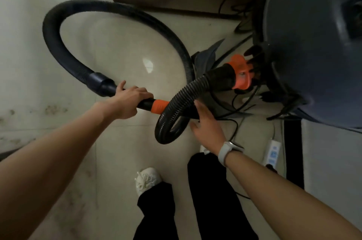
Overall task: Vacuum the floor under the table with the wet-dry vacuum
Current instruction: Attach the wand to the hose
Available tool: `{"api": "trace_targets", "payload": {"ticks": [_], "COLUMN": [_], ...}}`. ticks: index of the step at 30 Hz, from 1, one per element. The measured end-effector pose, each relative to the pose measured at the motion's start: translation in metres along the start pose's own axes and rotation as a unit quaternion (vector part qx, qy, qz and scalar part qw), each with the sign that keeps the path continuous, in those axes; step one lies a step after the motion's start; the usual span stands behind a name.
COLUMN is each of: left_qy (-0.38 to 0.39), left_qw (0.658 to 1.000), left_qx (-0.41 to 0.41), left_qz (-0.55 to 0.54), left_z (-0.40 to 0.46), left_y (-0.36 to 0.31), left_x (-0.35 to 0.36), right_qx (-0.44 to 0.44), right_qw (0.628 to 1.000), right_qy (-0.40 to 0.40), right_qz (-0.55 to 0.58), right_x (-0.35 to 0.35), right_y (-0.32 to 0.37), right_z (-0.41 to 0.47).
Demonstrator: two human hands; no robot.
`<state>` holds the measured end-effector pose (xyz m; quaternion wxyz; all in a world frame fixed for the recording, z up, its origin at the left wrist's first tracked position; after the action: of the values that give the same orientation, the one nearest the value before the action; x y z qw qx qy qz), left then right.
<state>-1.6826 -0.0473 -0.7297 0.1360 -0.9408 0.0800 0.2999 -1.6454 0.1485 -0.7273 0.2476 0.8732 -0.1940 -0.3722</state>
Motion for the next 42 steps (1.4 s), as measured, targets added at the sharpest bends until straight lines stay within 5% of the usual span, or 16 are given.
{"api": "trace_targets", "payload": {"ticks": [5, 8, 12, 17, 20, 25, 27, 30, 32, 35, 38, 42], "left_qy": [0.025, 0.016, 0.016, -0.156, -0.249, -0.295, -0.268, -0.200, -0.173, -0.071, -0.020, -0.069], "left_qw": [0.998, 0.997, 0.996, 0.981, 0.961, 0.953, 0.958, 0.943, 0.939, 0.981, 0.991, 0.982], "left_qx": [0.053, 0.069, 0.071, 0.045, 0.008, -0.032, -0.073, -0.156, -0.104, 0.074, 0.084, 0.110], "left_qz": [0.015, 0.034, -0.054, -0.102, -0.123, -0.070, -0.072, -0.216, -0.279, -0.166, -0.106, -0.136], "left_z": [-0.009, -0.018, -0.036, -0.044, -0.048, -0.060, -0.065, -0.077, -0.087, -0.106, -0.118, -0.120], "left_y": [-0.026, -0.050, -0.093, -0.141, -0.128, -0.107, -0.106, -0.102, -0.118, -0.173, -0.202, -0.228], "left_x": [0.017, 0.026, 0.048, 0.064, 0.062, 0.032, 0.023, 0.027, 0.031, 0.044, 0.051, 0.031], "right_qx": [0.018, 0.109, 0.123, 0.071, 0.125, 0.126, 0.106, 0.077, 0.067, 0.054, 0.033, 0.007], "right_qw": [0.976, 0.960, 0.958, 0.990, 0.990, 0.986, 0.982, 0.974, 0.972, 0.967, 0.958, 0.951], "right_qy": [0.010, 0.078, 0.088, 0.065, 0.061, 0.072, 0.072, 0.080, 0.082, 0.080, 0.081, 0.065], "right_qz": [-0.215, -0.246, -0.245, -0.107, -0.027, -0.083, -0.140, -0.195, -0.208, -0.238, -0.273, -0.303], "right_x": [0.020, 0.032, 0.037, 0.034, 0.034, 0.023, 0.014, -0.004, -0.021, -0.047, -0.066, -0.095], "right_y": [-0.016, -0.039, -0.053, -0.049, -0.057, -0.055, -0.049, -0.039, -0.033, -0.020, -0.002, 0.014], "right_z": [-0.014, -0.023, -0.042, -0.052, -0.074, -0.120, -0.137, -0.159, -0.172, -0.191, -0.212, -0.235]}}
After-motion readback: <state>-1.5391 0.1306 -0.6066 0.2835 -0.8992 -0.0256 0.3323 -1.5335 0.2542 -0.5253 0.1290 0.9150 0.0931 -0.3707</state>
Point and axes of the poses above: each hand's wrist, its own z-axis towards the middle knuckle, its own x-axis out of the palm, y = z × x, the point moved 8 cm from there along z, towards the middle knuckle, and after that the axes turned 6 degrees about y, right-handed, at the moved point
